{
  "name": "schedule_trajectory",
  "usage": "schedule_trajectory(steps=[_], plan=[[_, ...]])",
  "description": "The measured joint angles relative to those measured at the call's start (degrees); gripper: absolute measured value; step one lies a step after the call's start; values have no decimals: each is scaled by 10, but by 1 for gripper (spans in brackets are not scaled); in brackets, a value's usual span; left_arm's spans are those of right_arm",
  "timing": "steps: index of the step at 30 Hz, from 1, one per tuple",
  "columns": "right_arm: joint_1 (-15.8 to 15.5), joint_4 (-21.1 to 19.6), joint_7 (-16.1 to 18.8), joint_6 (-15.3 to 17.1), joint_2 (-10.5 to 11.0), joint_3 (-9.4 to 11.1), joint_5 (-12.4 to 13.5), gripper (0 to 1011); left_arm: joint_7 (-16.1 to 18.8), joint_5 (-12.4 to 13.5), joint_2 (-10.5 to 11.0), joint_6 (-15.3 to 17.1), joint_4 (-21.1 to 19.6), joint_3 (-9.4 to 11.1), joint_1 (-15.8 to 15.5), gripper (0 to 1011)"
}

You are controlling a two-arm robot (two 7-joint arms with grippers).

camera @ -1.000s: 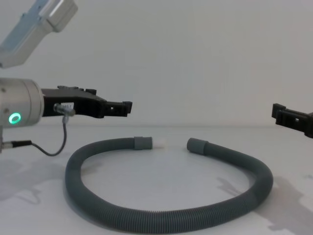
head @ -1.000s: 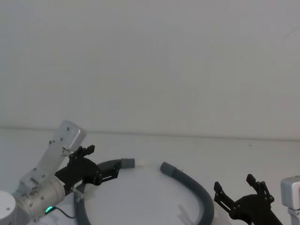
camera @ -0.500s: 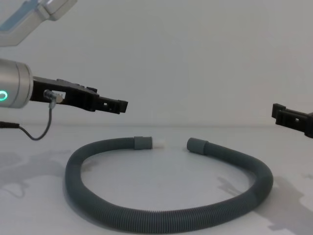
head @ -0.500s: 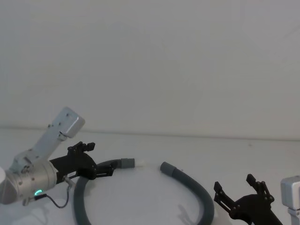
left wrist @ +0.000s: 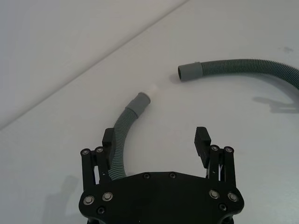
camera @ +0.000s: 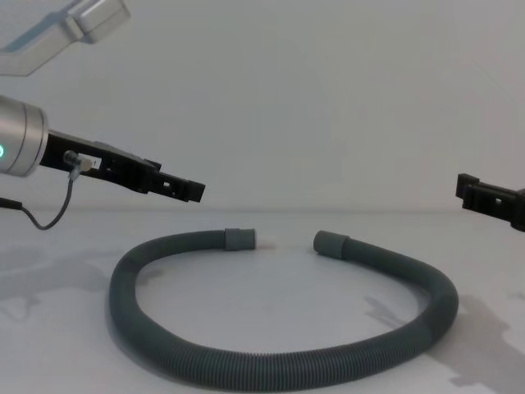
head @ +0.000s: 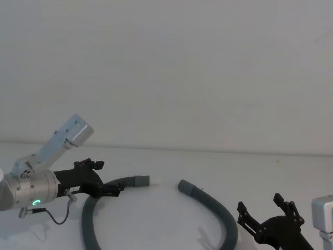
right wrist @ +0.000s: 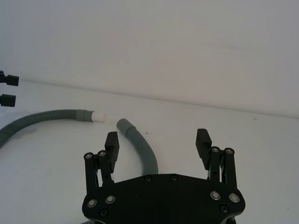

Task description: Use both hands to pick up one end of the pipe from the table, align the ends, and insert them.

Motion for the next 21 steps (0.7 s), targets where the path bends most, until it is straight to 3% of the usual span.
schedule_trajectory(steps=[21], plan=[[0, 0, 0, 0, 0, 0, 0, 1004, -61, 5, -24, -12, 128, 39, -80, 1001]])
